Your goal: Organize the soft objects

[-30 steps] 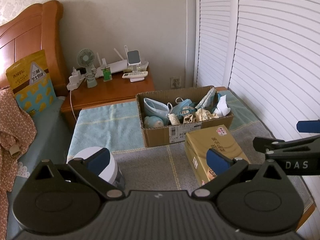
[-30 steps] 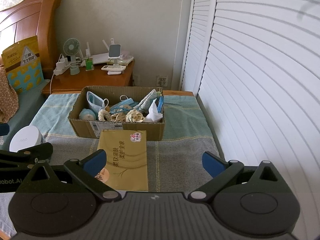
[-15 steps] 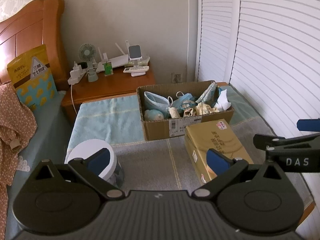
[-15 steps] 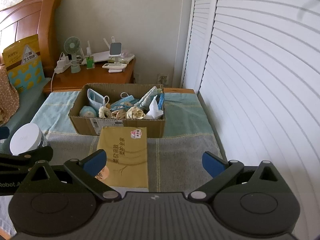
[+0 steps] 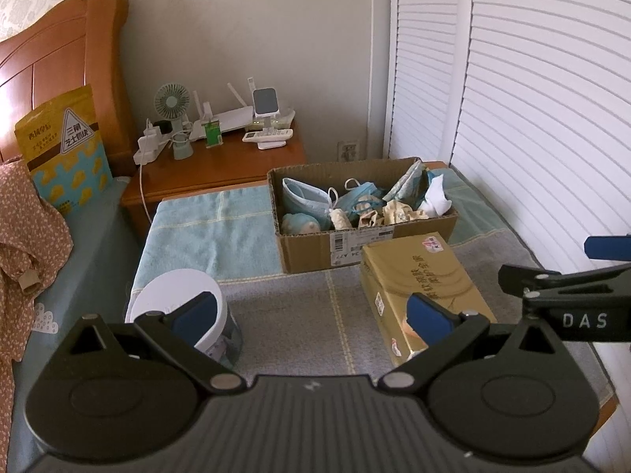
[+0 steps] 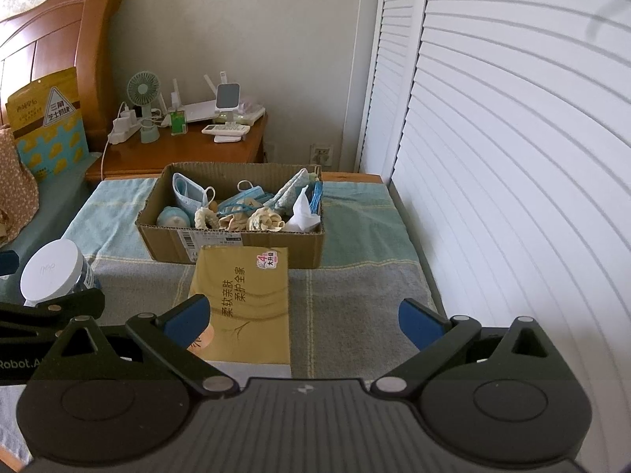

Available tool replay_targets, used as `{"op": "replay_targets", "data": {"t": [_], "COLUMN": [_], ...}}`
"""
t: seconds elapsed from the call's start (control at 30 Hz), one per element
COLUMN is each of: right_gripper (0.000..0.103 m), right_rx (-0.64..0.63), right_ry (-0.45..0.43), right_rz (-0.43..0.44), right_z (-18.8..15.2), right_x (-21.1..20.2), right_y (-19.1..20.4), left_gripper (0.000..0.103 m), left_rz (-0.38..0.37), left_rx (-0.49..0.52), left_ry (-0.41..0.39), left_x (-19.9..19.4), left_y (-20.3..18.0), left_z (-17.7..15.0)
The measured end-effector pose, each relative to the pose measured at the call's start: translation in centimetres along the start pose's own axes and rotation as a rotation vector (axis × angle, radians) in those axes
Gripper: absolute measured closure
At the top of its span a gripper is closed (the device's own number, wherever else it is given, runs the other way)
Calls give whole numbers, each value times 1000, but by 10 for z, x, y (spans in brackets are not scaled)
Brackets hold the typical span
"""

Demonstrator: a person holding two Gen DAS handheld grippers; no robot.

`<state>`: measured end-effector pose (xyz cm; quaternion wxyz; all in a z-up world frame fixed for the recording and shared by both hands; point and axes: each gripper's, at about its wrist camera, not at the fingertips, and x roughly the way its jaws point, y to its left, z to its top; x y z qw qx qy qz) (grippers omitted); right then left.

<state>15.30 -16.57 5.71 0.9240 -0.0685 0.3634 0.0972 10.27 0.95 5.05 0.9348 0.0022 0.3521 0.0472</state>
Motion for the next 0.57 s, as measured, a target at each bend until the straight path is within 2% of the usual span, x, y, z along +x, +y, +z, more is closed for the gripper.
{"op": "replay_targets", "data": {"t": [0.57], "right_gripper": [0], "right_rx": [-1], "right_ry": [-4], "right_rz": [0], "right_z": [0], "right_x": [-2], "right_y": [-1], "left_gripper": [1], "left_rz": [-1], "left_rx": [-1], "left_ry": [-4], "left_x": [-4], "left_y": [-1], "left_z": [1]}}
